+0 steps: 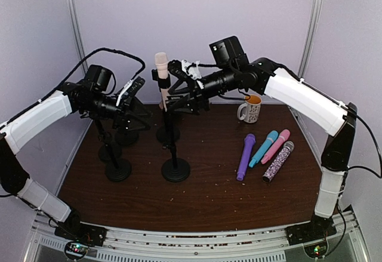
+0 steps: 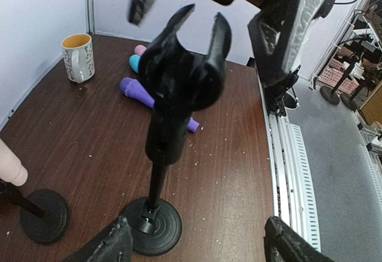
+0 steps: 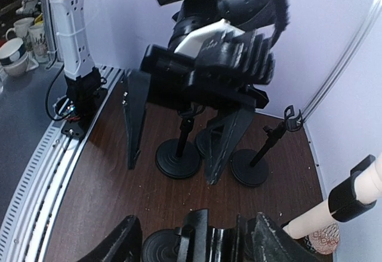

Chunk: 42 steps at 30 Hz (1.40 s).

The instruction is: Remove the microphone from the stand

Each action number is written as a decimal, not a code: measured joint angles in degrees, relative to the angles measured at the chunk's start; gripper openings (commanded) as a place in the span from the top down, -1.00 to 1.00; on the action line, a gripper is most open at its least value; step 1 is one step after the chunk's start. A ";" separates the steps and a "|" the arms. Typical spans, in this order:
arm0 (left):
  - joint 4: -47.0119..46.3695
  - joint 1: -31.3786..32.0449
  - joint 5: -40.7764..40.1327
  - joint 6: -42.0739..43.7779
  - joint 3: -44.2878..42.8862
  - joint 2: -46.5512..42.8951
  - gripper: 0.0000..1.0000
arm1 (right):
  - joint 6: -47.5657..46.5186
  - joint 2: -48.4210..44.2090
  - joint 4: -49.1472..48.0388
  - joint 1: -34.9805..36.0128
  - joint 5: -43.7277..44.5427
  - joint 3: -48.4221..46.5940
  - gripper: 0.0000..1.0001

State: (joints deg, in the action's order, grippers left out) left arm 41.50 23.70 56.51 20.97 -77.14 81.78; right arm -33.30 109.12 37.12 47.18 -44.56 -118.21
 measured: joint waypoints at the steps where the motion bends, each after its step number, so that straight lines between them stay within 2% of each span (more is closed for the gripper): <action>1: -0.48 0.39 -0.11 -0.35 -0.02 0.79 -0.55 | 0.24 0.00 -0.63 -0.35 0.55 0.00 -0.54; 4: -2.16 1.49 -0.39 -1.40 -0.26 2.99 -0.53 | 3.17 -0.92 -5.75 -1.05 4.35 2.27 -0.71; 6: -3.10 1.88 -0.42 -1.97 -0.76 4.28 -0.52 | 6.27 -3.17 -10.43 -1.29 7.50 6.51 -0.71; 12: -5.05 1.92 -2.03 -2.29 -0.59 4.92 -0.35 | 18.82 -17.07 -25.62 -0.07 18.21 26.16 -0.35; 17: -8.57 1.92 -4.37 -3.04 3.37 4.92 -0.23 | 28.72 -27.71 -36.15 5.73 27.50 40.50 -0.14; 23: -13.70 1.92 -4.96 -5.29 7.43 6.86 -0.15 | 42.64 -28.24 -42.97 12.72 40.02 52.89 -0.01; 27: -16.46 1.92 -4.83 -6.58 8.55 9.46 -0.11 | 50.58 -25.57 -47.67 14.99 48.98 61.59 -0.02; 30: -16.87 1.90 -4.55 -6.60 8.55 10.21 -0.14 | 52.65 -21.53 -49.77 17.20 54.27 61.90 -0.04; 35: -16.17 0.96 -3.96 -6.58 8.55 8.48 -0.23 | 52.59 -14.03 -52.63 20.92 63.19 54.82 0.00; 42: -12.37 -2.99 -4.59 -6.12 8.41 -0.04 -0.31 | 49.51 -10.49 -57.94 22.34 74.38 48.00 0.05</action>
State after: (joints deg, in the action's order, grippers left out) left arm 29.12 20.71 51.92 14.85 -68.73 81.73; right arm 16.21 98.63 -20.82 69.52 29.82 -70.22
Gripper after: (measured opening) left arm 0.645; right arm 0.484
